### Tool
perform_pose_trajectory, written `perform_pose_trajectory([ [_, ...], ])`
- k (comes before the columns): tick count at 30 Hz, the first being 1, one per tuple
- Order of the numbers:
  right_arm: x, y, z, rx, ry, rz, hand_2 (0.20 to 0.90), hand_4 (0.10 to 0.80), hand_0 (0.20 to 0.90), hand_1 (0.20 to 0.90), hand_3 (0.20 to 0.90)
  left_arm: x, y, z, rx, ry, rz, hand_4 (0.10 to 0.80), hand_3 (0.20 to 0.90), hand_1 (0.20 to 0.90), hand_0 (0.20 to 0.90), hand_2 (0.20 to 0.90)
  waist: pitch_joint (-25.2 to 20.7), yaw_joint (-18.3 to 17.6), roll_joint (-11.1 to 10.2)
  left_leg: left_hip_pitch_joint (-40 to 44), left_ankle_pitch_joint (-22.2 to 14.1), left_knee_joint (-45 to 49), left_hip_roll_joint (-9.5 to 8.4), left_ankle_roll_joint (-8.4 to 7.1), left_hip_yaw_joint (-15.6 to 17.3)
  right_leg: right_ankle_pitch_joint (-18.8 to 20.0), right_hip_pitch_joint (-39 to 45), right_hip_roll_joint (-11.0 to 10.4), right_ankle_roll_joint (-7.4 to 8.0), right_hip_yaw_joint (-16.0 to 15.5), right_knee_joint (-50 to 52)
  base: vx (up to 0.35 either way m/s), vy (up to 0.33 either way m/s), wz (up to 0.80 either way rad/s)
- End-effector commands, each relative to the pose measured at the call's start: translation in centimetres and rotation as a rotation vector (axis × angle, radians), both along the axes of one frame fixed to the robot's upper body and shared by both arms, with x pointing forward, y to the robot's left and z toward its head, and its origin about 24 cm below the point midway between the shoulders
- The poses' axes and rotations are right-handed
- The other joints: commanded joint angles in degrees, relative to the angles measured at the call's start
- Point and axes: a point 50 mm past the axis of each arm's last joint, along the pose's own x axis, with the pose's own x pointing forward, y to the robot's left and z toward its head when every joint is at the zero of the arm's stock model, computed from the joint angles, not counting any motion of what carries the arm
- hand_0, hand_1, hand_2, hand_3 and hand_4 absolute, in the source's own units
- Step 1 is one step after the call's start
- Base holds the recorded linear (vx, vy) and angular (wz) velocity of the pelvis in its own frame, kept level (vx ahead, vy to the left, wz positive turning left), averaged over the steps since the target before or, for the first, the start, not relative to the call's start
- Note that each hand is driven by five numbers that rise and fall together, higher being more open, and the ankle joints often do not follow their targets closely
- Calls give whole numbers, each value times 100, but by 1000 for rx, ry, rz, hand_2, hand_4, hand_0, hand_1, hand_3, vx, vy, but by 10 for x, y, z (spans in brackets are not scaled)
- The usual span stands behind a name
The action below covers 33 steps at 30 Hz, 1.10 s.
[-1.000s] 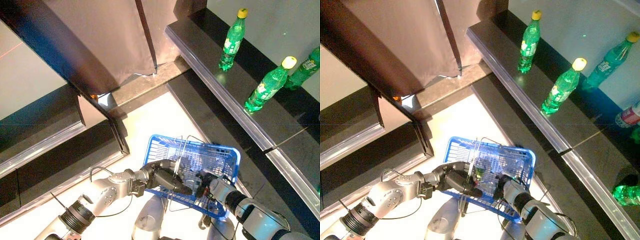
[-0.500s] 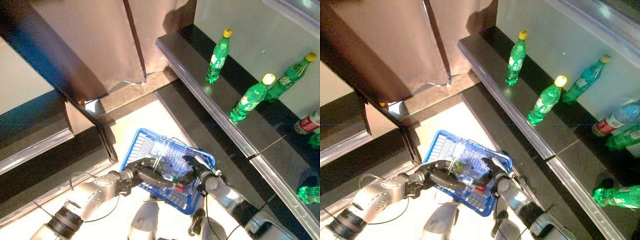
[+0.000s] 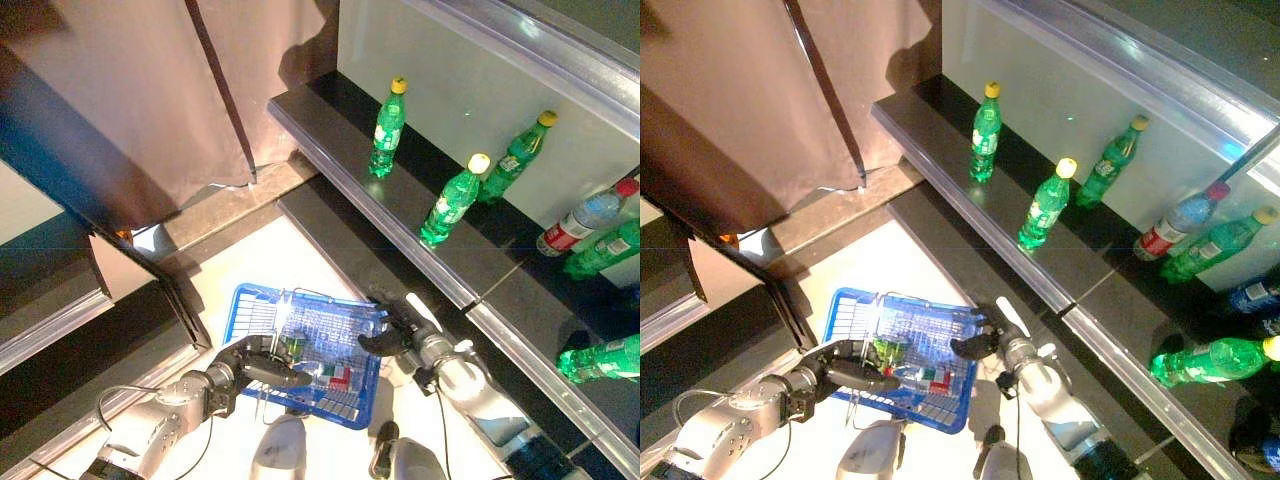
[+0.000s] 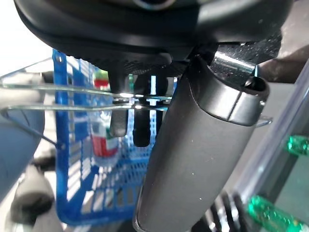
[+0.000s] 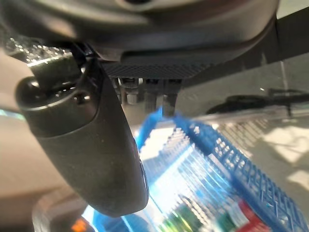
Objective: Pick up the drink and place into the basket.
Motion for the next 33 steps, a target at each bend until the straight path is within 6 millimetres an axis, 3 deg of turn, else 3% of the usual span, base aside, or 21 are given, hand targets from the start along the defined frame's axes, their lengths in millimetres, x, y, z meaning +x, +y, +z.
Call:
perform_pose_trajectory([
  [1, -5, -5, 35, 58, -228, 82, 900, 800, 900, 900, 900, 18, 5, 65, -50, -464, 80, 100, 200, 300, 300, 300, -1069, -102, 90, 135, 333, -1, 353, -45, 152, 774, 405, -150, 148, 218, -869, -62, -21, -7],
  [6, -13, 0, 50, 237, -344, 115, 900, 800, 900, 900, 900, 9, 14, 31, -8, -394, 325, 100, 200, 300, 300, 300, -1193, -259, 47, 266, 334, -191, 418, -67, 299, 796, 422, -88, 120, 335, -1035, -71, -47, -19],
  [9, -16, 2, 48, 350, -347, 112, 900, 800, 900, 900, 900, 4, 17, 10, 66, -369, 412, 100, 200, 300, 300, 300, -1257, -357, 7, 325, 334, -298, 465, -87, 386, 806, 420, -40, 84, 398, -1130, -78, -61, -9],
  [11, -17, 2, 47, 376, -345, 103, 900, 800, 900, 900, 900, 1, 17, 4, 80, -346, 437, 100, 200, 300, 300, 300, -1274, -378, -2, 332, 331, -311, 477, -92, 411, 807, 414, -29, 74, 414, -1146, -69, -62, -17],
  [16, -28, 3, 31, 413, -283, 142, 900, 800, 900, 900, 900, -20, 17, -33, 85, -244, 535, 100, 200, 300, 300, 300, -1365, -521, -48, 437, 372, -531, 567, -138, 542, 826, 427, 70, 39, 482, -1283, -82, -90, -13],
  [28, -23, 6, 24, 428, -255, 179, 900, 800, 900, 900, 900, -28, 15, -53, 111, -230, 597, 100, 200, 300, 300, 300, -1382, -590, -17, 380, 644, -774, 860, -314, 616, 799, 440, 319, -127, 463, -1403, -82, -93, -7],
  [33, -21, 11, 27, 429, -253, 230, 900, 800, 900, 900, 900, -34, 17, -64, 118, -197, 675, 100, 200, 300, 300, 300, -1252, -574, 81, 57, 1189, -459, 1235, -515, 475, 695, 347, 539, -261, 421, -1236, -98, -132, -4],
])
